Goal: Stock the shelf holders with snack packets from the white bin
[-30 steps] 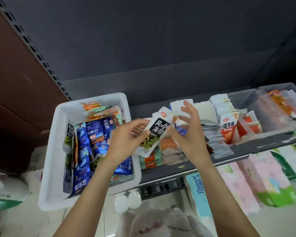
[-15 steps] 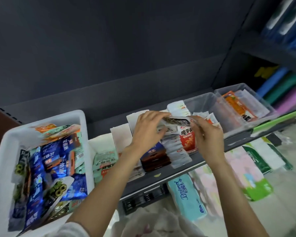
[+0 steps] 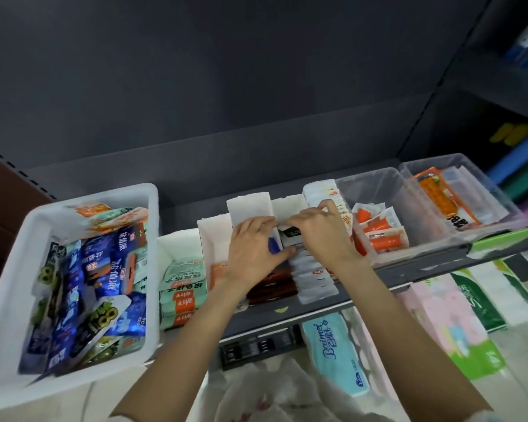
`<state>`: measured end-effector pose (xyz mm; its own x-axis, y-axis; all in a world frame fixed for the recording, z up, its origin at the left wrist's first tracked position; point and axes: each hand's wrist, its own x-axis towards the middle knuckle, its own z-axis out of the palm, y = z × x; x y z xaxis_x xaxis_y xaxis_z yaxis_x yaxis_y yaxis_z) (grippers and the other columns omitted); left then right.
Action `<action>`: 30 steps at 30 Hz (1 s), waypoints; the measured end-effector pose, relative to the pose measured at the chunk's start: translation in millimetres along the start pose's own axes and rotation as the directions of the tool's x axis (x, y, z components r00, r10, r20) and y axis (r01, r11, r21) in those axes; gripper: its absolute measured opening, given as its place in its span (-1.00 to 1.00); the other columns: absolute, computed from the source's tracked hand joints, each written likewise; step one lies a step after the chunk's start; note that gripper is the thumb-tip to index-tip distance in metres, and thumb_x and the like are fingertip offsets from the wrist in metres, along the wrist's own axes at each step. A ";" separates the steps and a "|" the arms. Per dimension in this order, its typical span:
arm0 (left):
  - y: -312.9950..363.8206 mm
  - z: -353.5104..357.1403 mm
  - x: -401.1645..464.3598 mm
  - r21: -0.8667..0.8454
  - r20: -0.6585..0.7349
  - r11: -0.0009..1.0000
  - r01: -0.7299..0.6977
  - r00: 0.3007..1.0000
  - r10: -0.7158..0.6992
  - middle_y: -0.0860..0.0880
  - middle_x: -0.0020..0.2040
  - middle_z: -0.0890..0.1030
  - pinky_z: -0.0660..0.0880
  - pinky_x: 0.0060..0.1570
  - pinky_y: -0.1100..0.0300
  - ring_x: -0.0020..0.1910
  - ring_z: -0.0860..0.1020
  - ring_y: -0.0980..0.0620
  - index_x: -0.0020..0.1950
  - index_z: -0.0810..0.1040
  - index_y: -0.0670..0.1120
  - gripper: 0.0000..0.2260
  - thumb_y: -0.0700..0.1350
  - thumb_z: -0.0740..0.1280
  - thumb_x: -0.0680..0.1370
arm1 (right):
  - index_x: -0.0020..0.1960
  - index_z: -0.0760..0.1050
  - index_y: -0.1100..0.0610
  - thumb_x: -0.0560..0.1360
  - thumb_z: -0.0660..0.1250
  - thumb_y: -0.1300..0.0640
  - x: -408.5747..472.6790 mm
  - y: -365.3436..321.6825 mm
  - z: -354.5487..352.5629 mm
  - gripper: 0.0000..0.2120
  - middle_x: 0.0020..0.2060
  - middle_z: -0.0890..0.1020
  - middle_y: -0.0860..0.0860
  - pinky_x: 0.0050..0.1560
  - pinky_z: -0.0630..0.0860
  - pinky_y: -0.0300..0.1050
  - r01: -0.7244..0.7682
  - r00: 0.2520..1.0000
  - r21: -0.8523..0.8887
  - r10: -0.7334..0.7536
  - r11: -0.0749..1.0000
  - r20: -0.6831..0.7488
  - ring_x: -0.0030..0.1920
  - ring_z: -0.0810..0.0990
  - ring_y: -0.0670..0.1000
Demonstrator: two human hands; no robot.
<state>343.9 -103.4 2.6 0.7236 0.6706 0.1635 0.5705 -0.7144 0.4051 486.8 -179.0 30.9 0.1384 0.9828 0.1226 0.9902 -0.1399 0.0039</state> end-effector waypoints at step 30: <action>-240.9 -129.8 -202.4 0.033 -0.118 0.750 0.660 0.748 -0.653 -0.16 0.15 0.53 0.46 0.04 -0.02 0.11 0.48 -0.19 0.29 0.46 -0.13 -0.53 -0.01 0.43 0.45 | 0.33 0.44 0.09 0.57 0.18 0.19 66.1 -304.1 32.2 -0.67 0.23 0.53 0.03 0.21 0.42 -0.03 0.210 0.936 0.549 -0.329 0.809 0.127 0.23 0.47 0.06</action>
<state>9.6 -41.1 -11.3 0.1228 0.9918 -0.0367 0.9187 -0.0996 0.3823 195.6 -67.6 5.8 -0.1938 0.9810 -0.0130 0.8419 0.1595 -0.5156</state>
